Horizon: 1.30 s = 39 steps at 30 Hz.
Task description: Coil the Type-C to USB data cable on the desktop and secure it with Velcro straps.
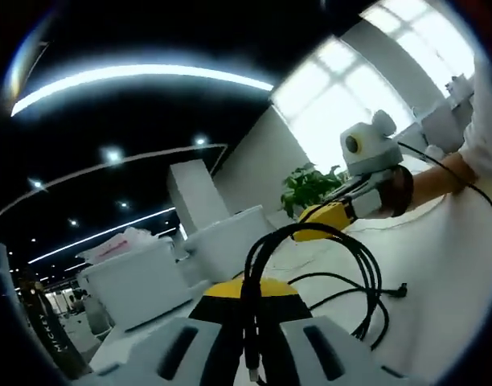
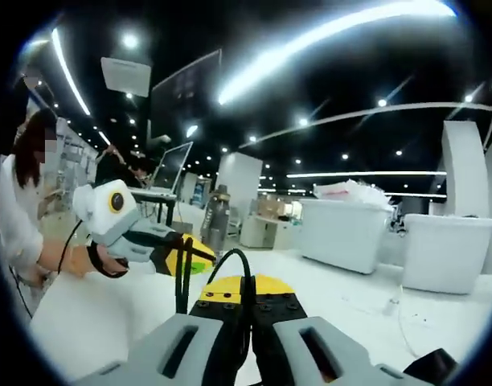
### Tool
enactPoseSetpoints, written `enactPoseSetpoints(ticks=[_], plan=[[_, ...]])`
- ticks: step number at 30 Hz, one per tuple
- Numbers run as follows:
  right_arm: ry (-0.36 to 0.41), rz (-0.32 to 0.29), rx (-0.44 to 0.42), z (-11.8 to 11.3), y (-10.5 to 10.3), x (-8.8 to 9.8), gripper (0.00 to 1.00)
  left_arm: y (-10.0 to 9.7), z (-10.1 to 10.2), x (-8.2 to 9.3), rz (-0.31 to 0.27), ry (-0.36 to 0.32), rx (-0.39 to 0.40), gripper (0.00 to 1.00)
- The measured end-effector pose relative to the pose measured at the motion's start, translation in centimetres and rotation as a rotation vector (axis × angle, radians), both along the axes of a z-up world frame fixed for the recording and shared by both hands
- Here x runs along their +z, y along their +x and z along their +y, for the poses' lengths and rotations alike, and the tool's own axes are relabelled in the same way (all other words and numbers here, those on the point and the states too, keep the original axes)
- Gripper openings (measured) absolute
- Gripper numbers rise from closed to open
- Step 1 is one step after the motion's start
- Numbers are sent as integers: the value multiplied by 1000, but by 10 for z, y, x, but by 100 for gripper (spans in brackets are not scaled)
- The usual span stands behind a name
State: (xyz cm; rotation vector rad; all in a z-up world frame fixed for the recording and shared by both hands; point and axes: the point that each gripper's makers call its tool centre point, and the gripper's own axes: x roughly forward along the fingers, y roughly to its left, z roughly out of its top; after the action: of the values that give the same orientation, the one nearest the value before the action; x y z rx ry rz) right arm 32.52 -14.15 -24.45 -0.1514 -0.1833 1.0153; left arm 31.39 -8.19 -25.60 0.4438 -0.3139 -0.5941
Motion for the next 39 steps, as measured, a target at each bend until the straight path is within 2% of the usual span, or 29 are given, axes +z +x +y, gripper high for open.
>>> enactPoseSetpoints(ticks=[3,8,12,16,18,20,23,25,27,29,31,32,34,36,38,39], plan=[[8,5,36,4,-6,0,1,3,4,1,-32,21,35,5],[26,31,65,7,-8,1,1,4,3,0,-39,37,43,5],[36,49,112,13,-17,0,1,6,4,1,-43,26,58,9],[16,53,142,19,-23,-3,1,5,3,3,-41,6,43,7],[12,60,152,21,-25,-6,2,5,4,1,-48,59,63,4],[10,65,147,21,-21,-7,3,6,5,0,-31,63,67,4],[114,162,168,20,-21,-4,4,9,9,-1,-6,65,85,3],[185,182,152,11,-15,8,5,12,15,-2,-9,82,116,3],[219,191,115,-1,-6,15,7,13,20,0,-7,75,132,3],[177,202,29,-14,12,7,14,13,25,3,-13,68,148,4],[160,242,9,-16,19,-3,22,12,26,6,-23,63,154,4],[149,324,-14,-16,27,-19,23,12,27,7,-28,61,157,4],[115,426,-16,-11,33,-49,23,11,27,9,-33,60,160,4],[81,473,3,-4,32,-69,23,9,25,10,-39,61,152,4],[78,534,22,3,29,-81,23,6,22,12,-48,60,138,4],[70,541,18,6,30,-85,23,5,19,13,-51,60,129,4]])
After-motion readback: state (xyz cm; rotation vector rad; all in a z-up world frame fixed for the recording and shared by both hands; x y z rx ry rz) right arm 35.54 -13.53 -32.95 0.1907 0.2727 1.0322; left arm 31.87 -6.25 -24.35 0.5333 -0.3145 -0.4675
